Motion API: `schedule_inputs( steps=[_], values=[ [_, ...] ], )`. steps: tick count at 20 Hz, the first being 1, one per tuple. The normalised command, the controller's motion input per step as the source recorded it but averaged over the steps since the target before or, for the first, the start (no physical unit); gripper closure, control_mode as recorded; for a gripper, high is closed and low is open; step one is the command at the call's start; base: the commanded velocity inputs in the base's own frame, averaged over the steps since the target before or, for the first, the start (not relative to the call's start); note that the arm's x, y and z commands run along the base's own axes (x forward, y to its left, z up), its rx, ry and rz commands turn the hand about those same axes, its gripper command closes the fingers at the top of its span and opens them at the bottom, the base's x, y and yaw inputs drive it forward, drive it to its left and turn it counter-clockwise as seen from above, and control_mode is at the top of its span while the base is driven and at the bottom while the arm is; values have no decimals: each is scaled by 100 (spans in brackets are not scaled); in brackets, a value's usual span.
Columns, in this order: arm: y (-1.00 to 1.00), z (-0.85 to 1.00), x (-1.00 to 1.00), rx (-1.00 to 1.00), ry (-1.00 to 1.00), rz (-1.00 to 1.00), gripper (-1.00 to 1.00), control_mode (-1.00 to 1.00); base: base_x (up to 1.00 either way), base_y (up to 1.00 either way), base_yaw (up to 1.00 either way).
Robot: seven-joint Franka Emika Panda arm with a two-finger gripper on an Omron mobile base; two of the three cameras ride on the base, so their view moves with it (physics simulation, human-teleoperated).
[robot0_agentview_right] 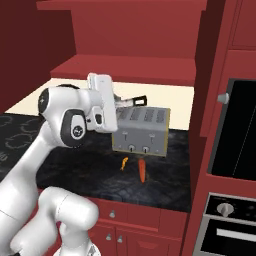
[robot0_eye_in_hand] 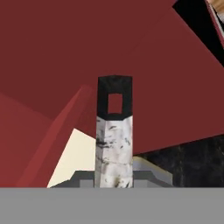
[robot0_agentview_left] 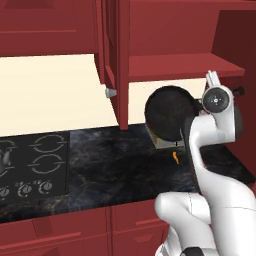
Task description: Pick the pan from the cabinet and place it on the stove. Then turn on the stove burner for the pan.
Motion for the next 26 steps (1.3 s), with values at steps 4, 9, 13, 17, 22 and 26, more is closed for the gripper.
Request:
schedule_inputs(
  steps=[4,9,13,17,22,26],
  values=[
    [24,-17,-45,0,3,3,100,-100,0,0,0],
    [40,-9,-30,0,4,4,100,-100,0,0,0],
    [43,-1,-26,0,8,5,100,-100,0,0,0],
    [39,-7,-32,0,8,4,100,-100,0,0,0],
    [40,-12,-34,0,8,3,100,-100,0,0,0],
    [38,-12,-38,0,9,1,100,-100,0,0,0]
  ],
)
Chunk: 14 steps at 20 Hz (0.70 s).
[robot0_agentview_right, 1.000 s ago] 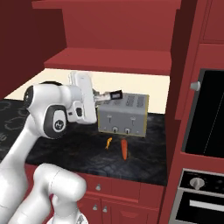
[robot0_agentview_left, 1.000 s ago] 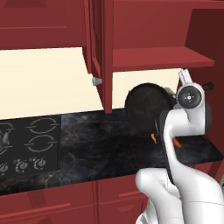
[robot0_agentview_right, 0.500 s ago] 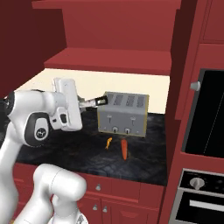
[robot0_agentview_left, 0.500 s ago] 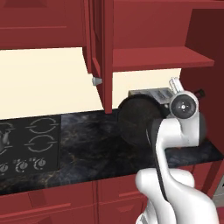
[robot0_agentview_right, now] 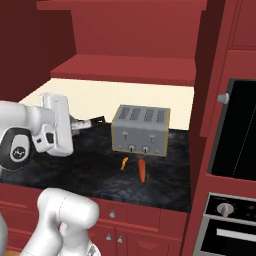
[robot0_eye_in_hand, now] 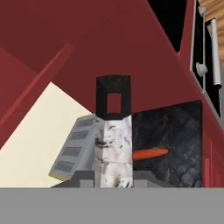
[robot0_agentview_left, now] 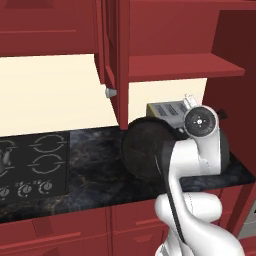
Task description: Pick the pan from the cabinet and place it on the stove. Then turn on the stove burner for the pan.
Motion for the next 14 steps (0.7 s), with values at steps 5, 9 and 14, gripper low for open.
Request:
schedule_inputs(
  steps=[5,9,14],
  values=[
    [32,-13,-40,1,8,0,100,-100,0,0,0],
    [21,-14,-50,3,6,0,100,-100,0,0,0],
    [13,-19,-48,2,4,0,100,-100,0,0,0]
  ],
)
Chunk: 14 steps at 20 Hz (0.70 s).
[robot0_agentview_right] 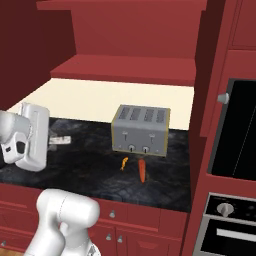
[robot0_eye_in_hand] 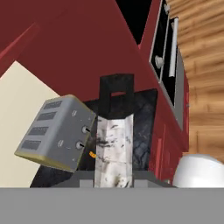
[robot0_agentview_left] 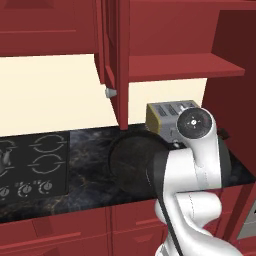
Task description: Pick the pan from the cabinet and place it on the stove. Then turn on the stove burner for the pan.
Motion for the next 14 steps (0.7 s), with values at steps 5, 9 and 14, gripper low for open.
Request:
schedule_inputs(
  steps=[5,9,14],
  values=[
    [7,-37,-52,0,0,0,100,-100,0,0,0],
    [3,-26,-61,0,-1,0,100,-100,0,0,0],
    [6,-12,-69,0,-4,0,100,-100,0,0,0]
  ],
)
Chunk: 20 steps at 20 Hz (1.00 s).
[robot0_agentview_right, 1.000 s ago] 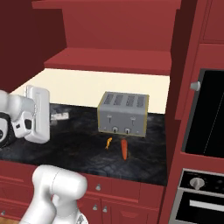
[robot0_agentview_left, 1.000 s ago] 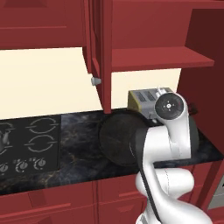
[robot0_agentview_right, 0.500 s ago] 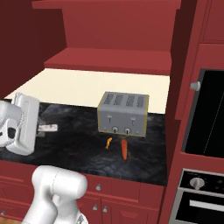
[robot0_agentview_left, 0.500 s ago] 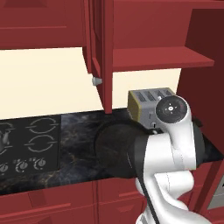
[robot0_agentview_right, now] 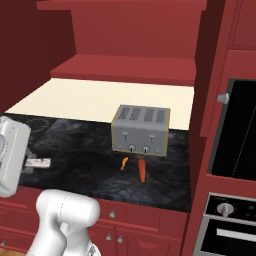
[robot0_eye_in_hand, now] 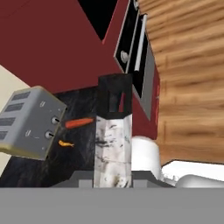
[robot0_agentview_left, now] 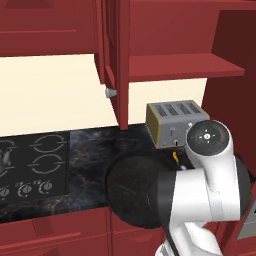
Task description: Pick the pan from the cabinet and place it on the stove. Then turn on the stove burner for the pan.
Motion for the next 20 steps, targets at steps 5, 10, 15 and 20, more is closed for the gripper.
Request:
schedule_inputs(
  steps=[5,10,15,20],
  values=[
    [24,-18,-63,0,0,0,100,-100,0,0,0],
    [45,-28,-26,0,1,-1,100,-100,0,0,0],
    [65,-27,0,0,5,0,100,-100,0,0,0],
    [67,-22,15,0,5,0,100,-100,0,0,0]
  ],
)
